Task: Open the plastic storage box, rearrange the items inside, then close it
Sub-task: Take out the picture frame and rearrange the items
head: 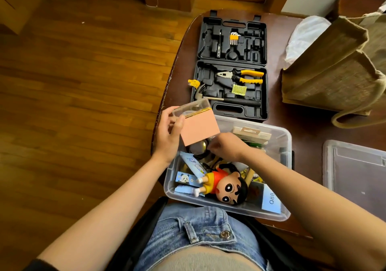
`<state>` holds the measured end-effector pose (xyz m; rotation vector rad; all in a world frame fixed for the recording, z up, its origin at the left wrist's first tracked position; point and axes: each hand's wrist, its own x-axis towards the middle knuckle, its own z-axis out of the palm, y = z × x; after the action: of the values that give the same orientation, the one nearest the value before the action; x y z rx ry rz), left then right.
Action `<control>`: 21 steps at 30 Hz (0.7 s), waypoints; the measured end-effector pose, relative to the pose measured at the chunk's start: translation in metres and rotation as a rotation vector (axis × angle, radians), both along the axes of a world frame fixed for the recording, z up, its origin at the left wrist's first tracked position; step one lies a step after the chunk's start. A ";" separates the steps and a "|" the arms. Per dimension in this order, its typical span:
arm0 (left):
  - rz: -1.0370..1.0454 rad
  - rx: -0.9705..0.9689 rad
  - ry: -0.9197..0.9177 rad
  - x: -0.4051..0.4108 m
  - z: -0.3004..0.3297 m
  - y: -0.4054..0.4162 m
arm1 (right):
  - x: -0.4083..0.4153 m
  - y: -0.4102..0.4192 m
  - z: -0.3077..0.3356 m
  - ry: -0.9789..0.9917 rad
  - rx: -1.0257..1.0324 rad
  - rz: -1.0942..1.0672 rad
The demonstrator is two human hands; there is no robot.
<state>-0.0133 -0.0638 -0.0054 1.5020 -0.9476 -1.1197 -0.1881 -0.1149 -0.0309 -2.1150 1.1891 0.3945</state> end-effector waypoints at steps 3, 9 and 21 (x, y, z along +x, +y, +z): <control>-0.012 -0.017 0.052 -0.002 -0.004 0.000 | 0.012 0.001 -0.007 0.104 0.022 0.142; 0.012 -0.038 0.070 0.000 -0.011 0.000 | 0.045 -0.001 -0.024 0.438 -0.021 0.370; 0.046 -0.077 0.161 0.000 -0.009 -0.005 | 0.069 0.018 -0.044 0.600 -0.090 0.291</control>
<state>-0.0137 -0.0684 -0.0145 1.3434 -0.8322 -1.1397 -0.1190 -0.0974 -0.0753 -2.3331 1.2234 1.1918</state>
